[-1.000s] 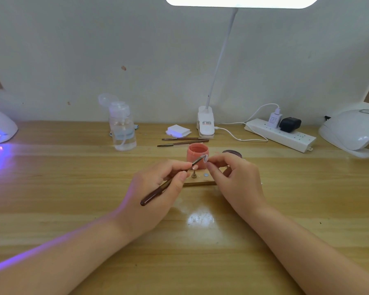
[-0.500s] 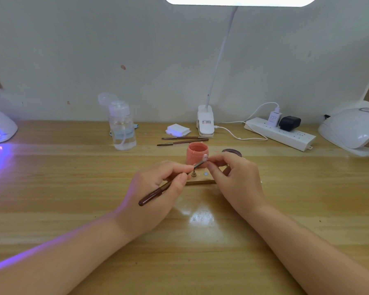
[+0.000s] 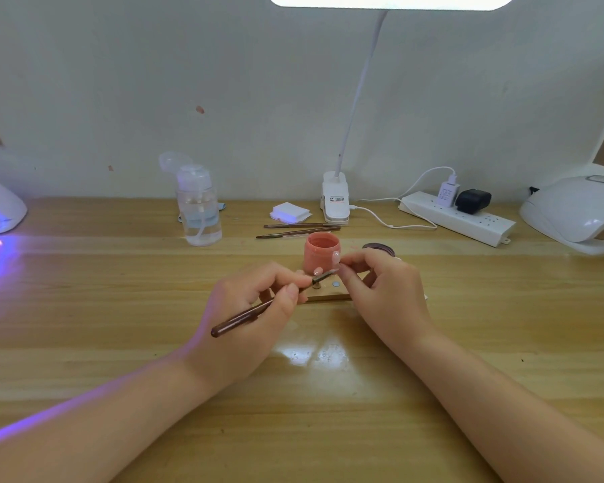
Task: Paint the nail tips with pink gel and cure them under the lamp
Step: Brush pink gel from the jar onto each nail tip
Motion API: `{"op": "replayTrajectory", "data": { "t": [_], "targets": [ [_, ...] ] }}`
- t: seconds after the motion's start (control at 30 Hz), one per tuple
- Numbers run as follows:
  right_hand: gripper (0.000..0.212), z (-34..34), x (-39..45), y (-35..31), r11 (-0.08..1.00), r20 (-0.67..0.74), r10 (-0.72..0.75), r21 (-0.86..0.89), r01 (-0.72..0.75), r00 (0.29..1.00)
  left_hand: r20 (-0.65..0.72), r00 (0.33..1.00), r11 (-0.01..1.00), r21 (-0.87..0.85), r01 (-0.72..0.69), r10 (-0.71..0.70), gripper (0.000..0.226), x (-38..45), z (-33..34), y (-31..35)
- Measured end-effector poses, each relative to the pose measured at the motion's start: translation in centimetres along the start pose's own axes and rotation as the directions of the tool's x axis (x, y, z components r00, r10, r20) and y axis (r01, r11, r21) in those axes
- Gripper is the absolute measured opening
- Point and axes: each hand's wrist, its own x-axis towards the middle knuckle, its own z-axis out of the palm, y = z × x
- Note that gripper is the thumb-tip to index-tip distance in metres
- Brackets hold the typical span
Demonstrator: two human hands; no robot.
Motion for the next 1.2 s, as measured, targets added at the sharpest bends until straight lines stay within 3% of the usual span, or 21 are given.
{"op": "replayTrajectory", "data": {
  "t": [0.23,0.53,0.73,0.93,1.2],
  "targets": [
    [0.004,0.03,0.01,-0.11,1.0,0.015,0.005,0.0,-0.005,1.0,0.014,0.998,0.997,-0.056,0.054,-0.053,0.021,0.13,0.16,0.01],
    [0.006,-0.3,0.08,-0.53,0.993,0.004,0.053,0.101,-0.053,0.999,-0.061,0.998,0.991,-0.134,-0.021,0.013,0.026,0.24,0.01,0.39],
    [0.004,-0.37,0.06,-0.65,0.992,-0.005,0.031,0.123,-0.031,0.999,0.027,0.981,0.98,0.046,-0.192,0.19,0.021,0.25,-0.08,0.05],
    [0.003,-0.34,0.01,-0.56,0.991,-0.008,0.023,0.132,-0.022,1.0,0.018,0.996,0.996,-0.001,-0.09,0.09,0.035,-0.01,0.36,0.39],
    [0.014,-0.28,-0.02,-0.75,0.992,0.0,0.012,0.124,-0.012,1.0,0.017,0.999,0.999,-0.022,-0.045,0.045,0.023,-0.41,-0.14,0.09]
  ]
}}
